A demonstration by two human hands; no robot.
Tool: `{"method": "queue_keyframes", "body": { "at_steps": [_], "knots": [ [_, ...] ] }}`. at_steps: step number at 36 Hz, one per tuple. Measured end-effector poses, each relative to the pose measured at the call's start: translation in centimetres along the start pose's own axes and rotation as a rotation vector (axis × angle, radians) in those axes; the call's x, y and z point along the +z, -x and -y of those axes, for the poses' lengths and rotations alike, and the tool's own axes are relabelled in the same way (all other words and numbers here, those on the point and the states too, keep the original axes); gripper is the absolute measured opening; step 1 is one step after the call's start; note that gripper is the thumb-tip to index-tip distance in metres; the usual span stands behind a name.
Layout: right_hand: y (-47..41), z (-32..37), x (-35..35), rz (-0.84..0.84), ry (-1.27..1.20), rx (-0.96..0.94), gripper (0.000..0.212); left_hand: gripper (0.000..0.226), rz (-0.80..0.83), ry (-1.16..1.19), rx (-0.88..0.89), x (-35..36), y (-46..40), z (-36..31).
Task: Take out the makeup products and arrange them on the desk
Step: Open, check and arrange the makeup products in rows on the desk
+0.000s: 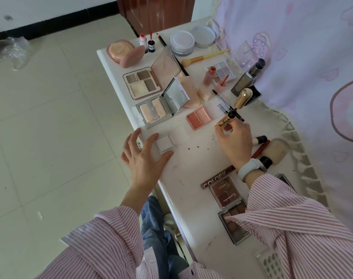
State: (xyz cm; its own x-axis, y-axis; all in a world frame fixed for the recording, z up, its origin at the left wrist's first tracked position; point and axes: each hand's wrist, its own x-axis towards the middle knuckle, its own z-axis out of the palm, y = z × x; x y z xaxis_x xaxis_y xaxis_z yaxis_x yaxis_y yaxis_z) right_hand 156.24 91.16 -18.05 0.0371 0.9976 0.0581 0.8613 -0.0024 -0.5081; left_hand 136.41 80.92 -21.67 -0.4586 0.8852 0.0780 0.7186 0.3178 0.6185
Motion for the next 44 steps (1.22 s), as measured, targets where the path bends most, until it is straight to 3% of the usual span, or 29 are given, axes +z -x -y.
{"method": "queue_keyframes", "body": {
  "at_steps": [8,16,20,24,29,31,36,39,42,44],
  "knots": [
    [0.2,0.2,-0.3,0.012,-0.005,0.006,0.026,0.065,0.001,-0.004,0.002,0.0,0.0,0.1],
    [2.4,-1.1,-2.3,-0.055,0.044,-0.121,0.046,0.066,0.010,0.005,-0.010,0.0,0.1,0.0],
    [2.8,-2.7,-4.3,0.013,0.280,-0.158,0.051,0.066,0.009,0.003,-0.007,0.1,0.0,0.1],
    [2.2,-3.6,-5.6,0.140,0.538,-0.149,0.037,0.071,0.013,0.004,-0.018,0.2,0.3,0.1],
    [1.8,-4.1,-5.7,0.232,0.604,-0.148,0.022,0.079,0.013,0.019,-0.059,0.0,0.4,-0.4],
    [1.8,-4.4,-5.8,0.171,0.549,-0.211,0.017,0.086,0.027,0.031,-0.079,-0.3,0.5,-0.5],
    [3.1,-2.6,-7.1,-0.028,0.181,-0.379,0.029,0.085,0.008,0.073,-0.076,-1.2,1.0,-0.6],
    [5.1,-0.3,-7.7,0.119,-0.231,-0.252,0.010,0.070,-0.042,0.119,-0.028,-1.9,1.5,-0.9],
    [7.4,1.5,-7.4,0.367,-0.552,0.001,0.017,0.054,-0.055,0.251,0.041,-2.8,2.5,-2.0],
    [8.3,2.4,-6.7,0.444,-0.696,0.138,0.018,0.048,0.050,0.400,0.074,-3.7,3.3,-3.4]
  ]
}}
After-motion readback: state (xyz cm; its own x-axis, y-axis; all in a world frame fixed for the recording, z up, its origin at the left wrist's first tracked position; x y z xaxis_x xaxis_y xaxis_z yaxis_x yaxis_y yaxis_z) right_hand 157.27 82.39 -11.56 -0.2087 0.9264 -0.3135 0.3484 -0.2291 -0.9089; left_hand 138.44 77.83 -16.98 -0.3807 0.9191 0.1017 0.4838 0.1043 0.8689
